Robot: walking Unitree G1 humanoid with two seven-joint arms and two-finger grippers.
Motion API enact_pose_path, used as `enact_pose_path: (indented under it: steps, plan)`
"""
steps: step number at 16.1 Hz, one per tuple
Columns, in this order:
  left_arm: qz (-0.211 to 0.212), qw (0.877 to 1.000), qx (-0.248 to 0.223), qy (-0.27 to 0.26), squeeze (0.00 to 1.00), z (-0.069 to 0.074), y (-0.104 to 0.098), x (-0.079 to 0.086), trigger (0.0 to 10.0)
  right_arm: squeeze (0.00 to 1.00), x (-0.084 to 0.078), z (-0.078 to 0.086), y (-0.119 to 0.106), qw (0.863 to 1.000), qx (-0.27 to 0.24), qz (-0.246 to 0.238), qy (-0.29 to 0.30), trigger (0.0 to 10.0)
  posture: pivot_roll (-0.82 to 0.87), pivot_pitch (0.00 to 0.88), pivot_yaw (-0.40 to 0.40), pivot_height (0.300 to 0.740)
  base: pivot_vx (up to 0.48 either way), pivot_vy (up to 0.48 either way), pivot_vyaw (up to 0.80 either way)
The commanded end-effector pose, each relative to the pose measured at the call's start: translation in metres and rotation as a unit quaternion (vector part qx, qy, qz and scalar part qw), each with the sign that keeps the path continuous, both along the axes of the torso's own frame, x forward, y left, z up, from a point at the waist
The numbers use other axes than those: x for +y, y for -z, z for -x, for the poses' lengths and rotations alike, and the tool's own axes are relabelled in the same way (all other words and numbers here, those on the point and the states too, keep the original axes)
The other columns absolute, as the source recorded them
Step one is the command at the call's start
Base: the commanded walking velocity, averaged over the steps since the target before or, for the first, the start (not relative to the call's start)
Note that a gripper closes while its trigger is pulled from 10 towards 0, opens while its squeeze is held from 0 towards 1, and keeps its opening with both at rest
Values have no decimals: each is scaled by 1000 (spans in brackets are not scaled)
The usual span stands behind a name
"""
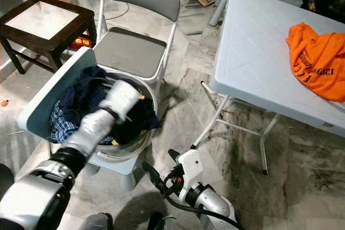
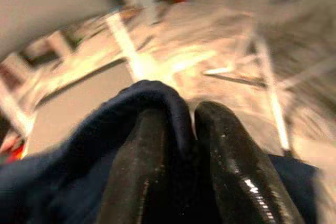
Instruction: Hang hanger
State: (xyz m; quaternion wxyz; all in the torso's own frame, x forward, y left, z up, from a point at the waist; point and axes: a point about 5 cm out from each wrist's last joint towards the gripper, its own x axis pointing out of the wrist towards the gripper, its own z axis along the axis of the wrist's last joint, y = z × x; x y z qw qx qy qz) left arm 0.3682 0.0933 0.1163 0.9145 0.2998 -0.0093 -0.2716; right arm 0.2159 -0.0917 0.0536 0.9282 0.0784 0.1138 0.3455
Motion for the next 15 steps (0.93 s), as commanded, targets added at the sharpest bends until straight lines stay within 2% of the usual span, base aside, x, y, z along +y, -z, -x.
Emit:
enact_pose_path:
  steps: [1, 2, 3, 4, 7, 8, 9, 10, 12, 13, 14, 15]
  plan:
    - [-36, 997, 5, 66, 0, 7, 5, -18, 0, 0, -5, 1, 0, 1000, 1, 6, 13, 10000, 210, 175, -161, 740, 0, 0, 0]
    - [-67, 993, -6, 99, 0, 11, 8, -25, 0, 0, -5, 2, 0, 1000, 1, 6, 15, 10000, 209, 175, -161, 740, 0, 0, 0]
    - [-120, 981, -23, 148, 0, 18, 14, -31, 0, 0, -4, 1, 0, 1000, 1, 7, 16, 10000, 207, 176, -166, 740, 0, 0, 0]
    - [-133, 977, -23, 164, 0, 22, 19, -34, 0, 0, -3, 1, 1, 1000, 1, 8, 19, 10000, 207, 176, -169, 740, 0, 0, 0]
    - [-113, 985, -42, 126, 0, 19, 18, -24, 0, 0, -4, 1, 1, 1000, 1, 10, 21, 10000, 211, 181, -178, 740, 0, 0, 0]
    - [-106, 987, -46, 108, 0, 18, 18, -19, 1922, 0, -4, 1, 1, 1000, 2, 11, 20, 10000, 215, 182, -182, 740, 0, 0, 0]
    - [-105, 989, -58, 91, 0, 16, 16, -12, 10000, 0, -3, 1, 1, 1000, 2, 12, 17, 10000, 215, 182, -182, 740, 0, 0, 0]
    - [-90, 992, -68, 54, 0, 12, 12, 1, 10000, 0, -2, 0, 1, 1000, 3, 12, 12, 10000, 231, 187, -194, 740, 0, 0, 0]
    - [-96, 994, -59, -1, 0, 7, 12, 22, 10000, 0, -2, -1, 1, 1000, 2, 13, 7, 10000, 235, 188, -196, 740, 0, 0, 0]
    - [-88, 994, -42, -58, 0, 4, 14, 43, 10000, 0, -2, -2, 1, 1000, 2, 13, 5, 10000, 242, 193, -201, 740, 0, 0, 0]
    - [-77, 994, -38, -65, 714, 5, 15, 47, 10000, 0, -2, -2, 1, 1000, 2, 13, 4, 10000, 246, 193, -203, 740, 0, 0, 0]
    - [-62, 994, -38, -78, 1000, 6, 15, 54, 10000, 0, -2, -2, 1, 1000, 3, 13, 3, 10000, 246, 193, -203, 740, 0, 0, 0]
